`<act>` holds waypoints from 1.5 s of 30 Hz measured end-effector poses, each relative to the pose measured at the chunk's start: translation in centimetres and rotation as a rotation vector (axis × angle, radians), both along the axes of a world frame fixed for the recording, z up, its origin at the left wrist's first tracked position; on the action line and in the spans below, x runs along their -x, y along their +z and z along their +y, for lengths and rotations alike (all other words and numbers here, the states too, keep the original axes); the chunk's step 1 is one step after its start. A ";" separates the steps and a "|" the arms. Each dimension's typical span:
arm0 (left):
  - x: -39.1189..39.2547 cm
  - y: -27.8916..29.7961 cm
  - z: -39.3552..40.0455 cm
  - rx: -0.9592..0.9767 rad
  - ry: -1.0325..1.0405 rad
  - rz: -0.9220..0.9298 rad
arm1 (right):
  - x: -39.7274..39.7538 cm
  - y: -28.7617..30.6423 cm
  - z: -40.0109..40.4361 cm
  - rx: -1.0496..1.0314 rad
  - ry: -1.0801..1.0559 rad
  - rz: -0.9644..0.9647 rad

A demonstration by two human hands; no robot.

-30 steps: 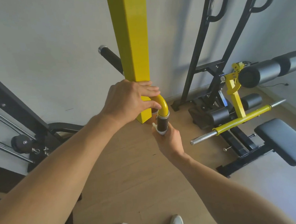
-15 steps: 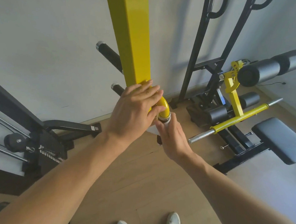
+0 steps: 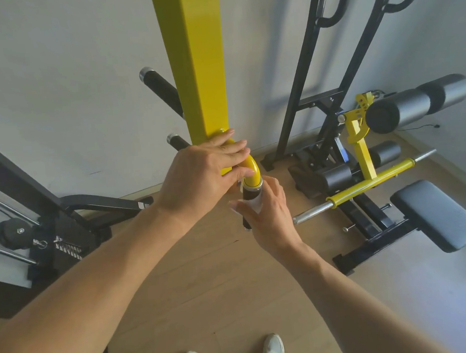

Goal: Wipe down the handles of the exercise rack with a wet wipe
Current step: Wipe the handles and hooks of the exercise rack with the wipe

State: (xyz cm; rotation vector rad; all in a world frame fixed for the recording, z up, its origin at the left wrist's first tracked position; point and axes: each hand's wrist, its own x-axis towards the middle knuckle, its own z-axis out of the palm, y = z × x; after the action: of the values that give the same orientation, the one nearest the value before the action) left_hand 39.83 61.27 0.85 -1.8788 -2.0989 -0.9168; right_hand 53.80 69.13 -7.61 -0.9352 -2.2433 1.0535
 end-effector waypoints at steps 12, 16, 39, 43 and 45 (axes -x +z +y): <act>-0.3 -0.1 0.6 0.000 0.013 -0.049 | -1.0 0.0 -1.4 -0.098 -0.242 0.024; -0.4 -0.1 0.8 0.005 0.014 -0.042 | -0.6 0.0 -1.1 -0.113 -0.328 0.114; -0.3 -0.3 0.8 -0.016 0.000 -0.093 | -1.7 -1.5 -1.4 0.315 -0.391 0.382; -0.3 -0.2 0.7 -0.015 0.001 -0.076 | -2.0 -1.2 -1.7 0.237 -0.357 0.329; -0.3 -0.3 0.7 -0.014 0.004 -0.067 | -1.7 -1.8 -1.7 0.147 -0.322 0.253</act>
State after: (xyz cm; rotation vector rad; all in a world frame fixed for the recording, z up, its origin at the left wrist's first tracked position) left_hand 40.13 62.01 0.58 -1.8619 -2.1273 -1.0044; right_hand 55.53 67.46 -9.45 -1.1123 -1.7600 1.1257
